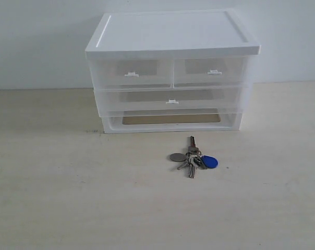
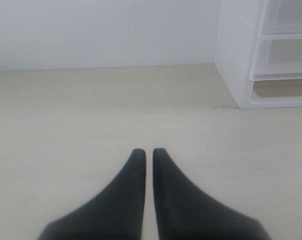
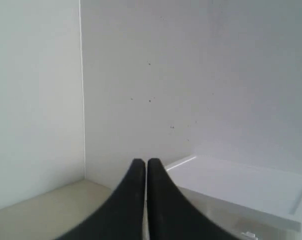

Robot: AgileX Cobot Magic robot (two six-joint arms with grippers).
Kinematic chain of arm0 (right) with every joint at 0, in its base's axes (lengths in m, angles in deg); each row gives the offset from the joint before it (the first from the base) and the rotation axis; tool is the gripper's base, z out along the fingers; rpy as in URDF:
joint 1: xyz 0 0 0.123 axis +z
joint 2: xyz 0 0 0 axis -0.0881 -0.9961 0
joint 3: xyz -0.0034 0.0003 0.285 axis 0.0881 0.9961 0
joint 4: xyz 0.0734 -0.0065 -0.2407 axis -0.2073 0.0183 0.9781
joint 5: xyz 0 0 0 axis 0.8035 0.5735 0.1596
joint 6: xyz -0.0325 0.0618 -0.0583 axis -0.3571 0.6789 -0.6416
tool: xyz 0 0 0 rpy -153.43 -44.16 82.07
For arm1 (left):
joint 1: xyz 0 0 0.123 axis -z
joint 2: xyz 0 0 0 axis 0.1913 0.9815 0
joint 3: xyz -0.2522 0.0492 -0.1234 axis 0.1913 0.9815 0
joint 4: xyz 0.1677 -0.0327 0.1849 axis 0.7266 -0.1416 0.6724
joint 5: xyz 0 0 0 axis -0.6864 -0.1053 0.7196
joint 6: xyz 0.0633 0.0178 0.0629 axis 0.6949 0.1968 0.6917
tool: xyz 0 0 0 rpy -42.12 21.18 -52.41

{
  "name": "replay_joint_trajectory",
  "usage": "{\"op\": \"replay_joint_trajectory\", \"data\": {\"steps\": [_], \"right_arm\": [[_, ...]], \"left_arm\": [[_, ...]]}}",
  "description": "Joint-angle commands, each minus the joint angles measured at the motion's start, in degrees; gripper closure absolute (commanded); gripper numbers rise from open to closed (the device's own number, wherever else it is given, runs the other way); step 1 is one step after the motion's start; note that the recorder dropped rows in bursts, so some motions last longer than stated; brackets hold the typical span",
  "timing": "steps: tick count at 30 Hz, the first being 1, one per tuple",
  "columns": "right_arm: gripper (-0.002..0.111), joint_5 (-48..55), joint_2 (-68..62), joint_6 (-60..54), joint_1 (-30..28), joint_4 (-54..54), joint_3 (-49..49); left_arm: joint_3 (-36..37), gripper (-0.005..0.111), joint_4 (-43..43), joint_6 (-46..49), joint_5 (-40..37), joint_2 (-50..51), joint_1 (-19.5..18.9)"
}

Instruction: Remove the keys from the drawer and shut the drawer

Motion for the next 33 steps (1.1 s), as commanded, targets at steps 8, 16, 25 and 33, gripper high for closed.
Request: {"op": "replay_joint_trajectory", "data": {"steps": [8, 16, 25, 33], "right_arm": [[0.108, -12.27, 3.91, 5.27, -16.14, 8.23, 14.07], [0.108, -11.29, 3.91, 5.27, -29.97, 8.48, 14.79], [0.108, -8.01, 3.99, 5.27, -42.27, 11.91, 17.87], [0.108, -9.24, 6.28, 5.27, -42.15, 13.97, 27.68]], "left_arm": [[0.21, 0.102, -0.10, -0.56, -0.10, -0.18, -0.13], [0.21, 0.102, -0.10, -0.56, -0.10, -0.18, -0.13], [0.21, 0.102, -0.10, -0.56, -0.10, -0.18, -0.13], [0.21, 0.102, -0.10, -0.56, -0.10, -0.18, -0.13]]}}
